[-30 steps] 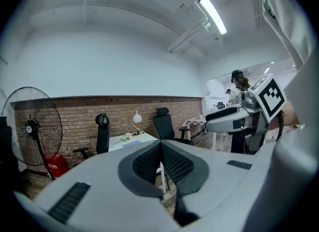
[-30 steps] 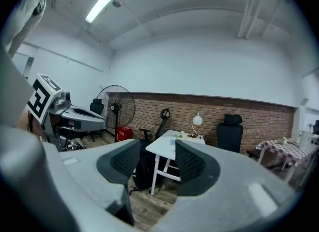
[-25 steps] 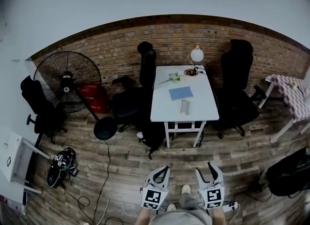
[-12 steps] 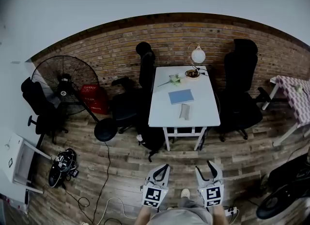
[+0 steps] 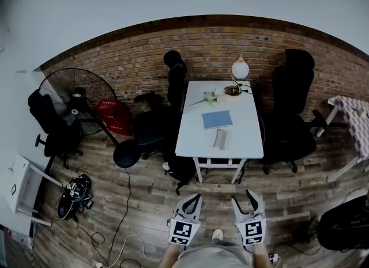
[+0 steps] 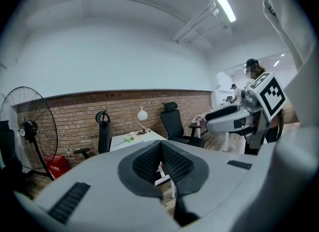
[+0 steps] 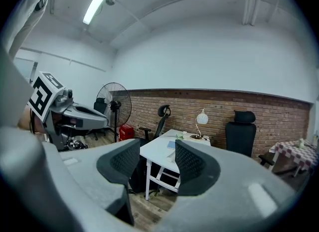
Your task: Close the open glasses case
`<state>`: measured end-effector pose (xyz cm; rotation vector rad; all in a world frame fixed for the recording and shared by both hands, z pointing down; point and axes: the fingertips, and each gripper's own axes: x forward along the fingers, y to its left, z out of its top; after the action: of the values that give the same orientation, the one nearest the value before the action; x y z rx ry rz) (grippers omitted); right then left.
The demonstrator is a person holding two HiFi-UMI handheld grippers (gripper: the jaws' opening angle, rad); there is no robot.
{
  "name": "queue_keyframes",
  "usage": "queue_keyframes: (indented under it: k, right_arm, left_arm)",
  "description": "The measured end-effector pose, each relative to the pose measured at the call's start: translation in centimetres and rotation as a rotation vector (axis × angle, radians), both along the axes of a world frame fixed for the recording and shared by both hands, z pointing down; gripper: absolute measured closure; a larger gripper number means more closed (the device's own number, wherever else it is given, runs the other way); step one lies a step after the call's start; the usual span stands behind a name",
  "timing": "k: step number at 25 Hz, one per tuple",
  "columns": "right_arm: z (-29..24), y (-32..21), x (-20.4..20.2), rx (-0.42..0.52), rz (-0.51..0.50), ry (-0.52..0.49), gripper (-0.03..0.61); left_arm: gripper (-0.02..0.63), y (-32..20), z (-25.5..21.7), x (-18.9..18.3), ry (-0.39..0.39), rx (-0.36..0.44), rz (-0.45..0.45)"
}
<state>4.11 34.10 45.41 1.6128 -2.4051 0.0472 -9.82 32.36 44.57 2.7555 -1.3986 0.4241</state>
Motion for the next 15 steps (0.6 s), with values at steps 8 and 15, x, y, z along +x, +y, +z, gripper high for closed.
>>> queue_keyframes:
  k: [8,15]
  right_arm:
    - [0.0,-3.2,2.5,-0.029,-0.018,-0.017,0.356]
    - [0.3,-5.6,4.4,-0.011,-0.057,-0.034,0.356]
  left_arm:
    - [0.611,-2.9,0.1,2.3,-0.014,0.000,-0.038]
    - [0.611,-4.8,0.0,4.0,-0.035,-0.001,-0.065]
